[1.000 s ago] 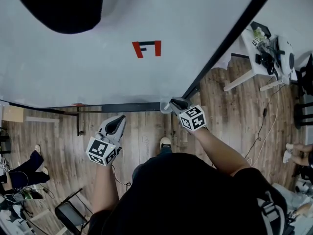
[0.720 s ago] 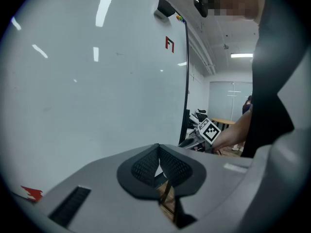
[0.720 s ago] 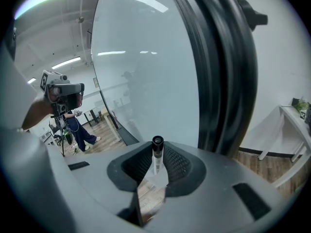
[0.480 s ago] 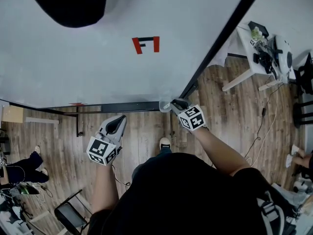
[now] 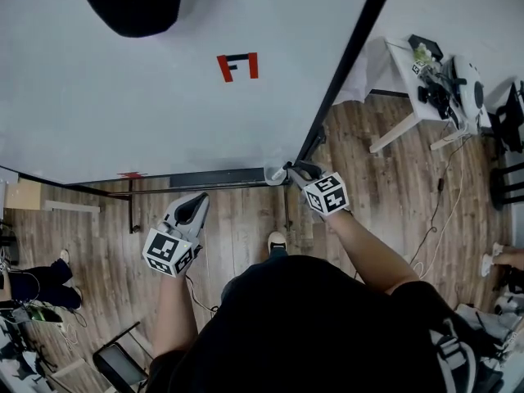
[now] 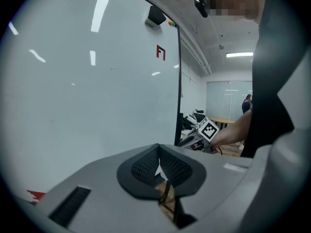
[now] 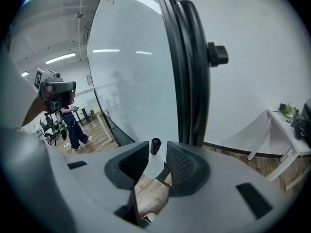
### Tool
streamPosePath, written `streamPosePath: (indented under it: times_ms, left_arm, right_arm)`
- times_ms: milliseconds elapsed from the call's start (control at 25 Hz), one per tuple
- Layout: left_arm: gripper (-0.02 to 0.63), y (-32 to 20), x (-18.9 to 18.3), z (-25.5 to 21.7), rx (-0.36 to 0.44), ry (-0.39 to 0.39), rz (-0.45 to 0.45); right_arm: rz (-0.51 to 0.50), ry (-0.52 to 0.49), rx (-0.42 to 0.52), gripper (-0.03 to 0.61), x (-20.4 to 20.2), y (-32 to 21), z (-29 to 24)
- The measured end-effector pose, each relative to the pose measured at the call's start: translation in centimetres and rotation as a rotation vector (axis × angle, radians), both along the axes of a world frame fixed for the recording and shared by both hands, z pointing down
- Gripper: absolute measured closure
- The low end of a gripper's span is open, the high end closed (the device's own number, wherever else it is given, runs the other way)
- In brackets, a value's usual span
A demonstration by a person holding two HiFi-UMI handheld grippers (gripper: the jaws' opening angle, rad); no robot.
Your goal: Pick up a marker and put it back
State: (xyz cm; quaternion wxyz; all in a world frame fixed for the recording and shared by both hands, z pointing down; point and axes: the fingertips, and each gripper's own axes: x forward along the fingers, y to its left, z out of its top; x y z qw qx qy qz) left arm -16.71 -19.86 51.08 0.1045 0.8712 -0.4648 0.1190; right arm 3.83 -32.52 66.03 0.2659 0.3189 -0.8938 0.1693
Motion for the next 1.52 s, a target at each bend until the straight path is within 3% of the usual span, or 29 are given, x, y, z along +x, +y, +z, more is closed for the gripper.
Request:
streamPosePath:
  times_ms: [480, 680, 1520]
  left_arm:
    - [0.602, 1.7, -0.1, -0.4, 0.011, -0.009, 0.029]
    - [0.602, 2.2, 0.2, -0.9, 0.024, -0.009, 0.054]
    - [0.602, 6.5, 1.8, -2.8, 0.068, 0.020, 0.135]
  right_arm:
    - [0.027, -0.079, 0.082, 0.476, 1.0, 1.9, -4.4]
    - [0.031, -0.110, 0.104, 0.520, 0.7, 3.3, -6.2]
    - [0.131, -0.148, 0.156, 0.574, 3.3, 9.6, -11.1]
